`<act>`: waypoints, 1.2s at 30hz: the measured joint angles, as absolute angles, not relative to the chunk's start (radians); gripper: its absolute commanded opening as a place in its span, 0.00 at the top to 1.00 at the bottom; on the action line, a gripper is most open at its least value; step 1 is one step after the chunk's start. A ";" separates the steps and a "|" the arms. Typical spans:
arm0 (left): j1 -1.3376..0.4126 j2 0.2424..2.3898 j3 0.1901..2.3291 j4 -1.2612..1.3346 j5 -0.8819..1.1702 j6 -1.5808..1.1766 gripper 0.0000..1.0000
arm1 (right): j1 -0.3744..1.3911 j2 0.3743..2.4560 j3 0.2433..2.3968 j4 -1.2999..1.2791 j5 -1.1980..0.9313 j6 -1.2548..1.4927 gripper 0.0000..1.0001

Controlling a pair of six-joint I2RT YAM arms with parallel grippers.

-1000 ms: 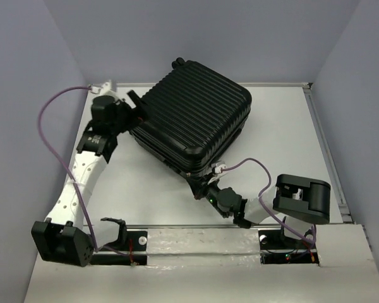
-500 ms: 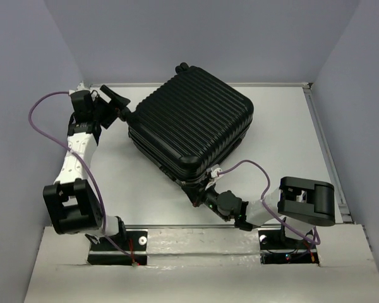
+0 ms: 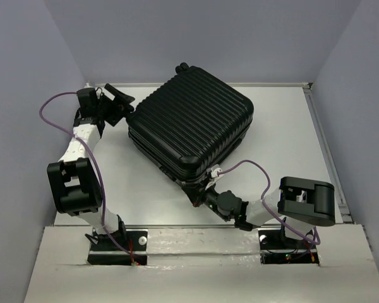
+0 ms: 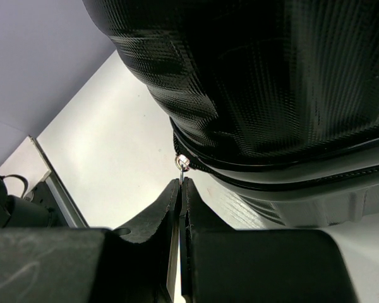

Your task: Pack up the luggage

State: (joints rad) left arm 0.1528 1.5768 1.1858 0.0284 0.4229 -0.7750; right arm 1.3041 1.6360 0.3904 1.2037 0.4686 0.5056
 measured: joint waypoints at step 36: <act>0.146 1.483 0.785 0.624 0.279 -1.058 0.94 | 1.181 1.427 0.380 0.875 0.221 0.544 0.93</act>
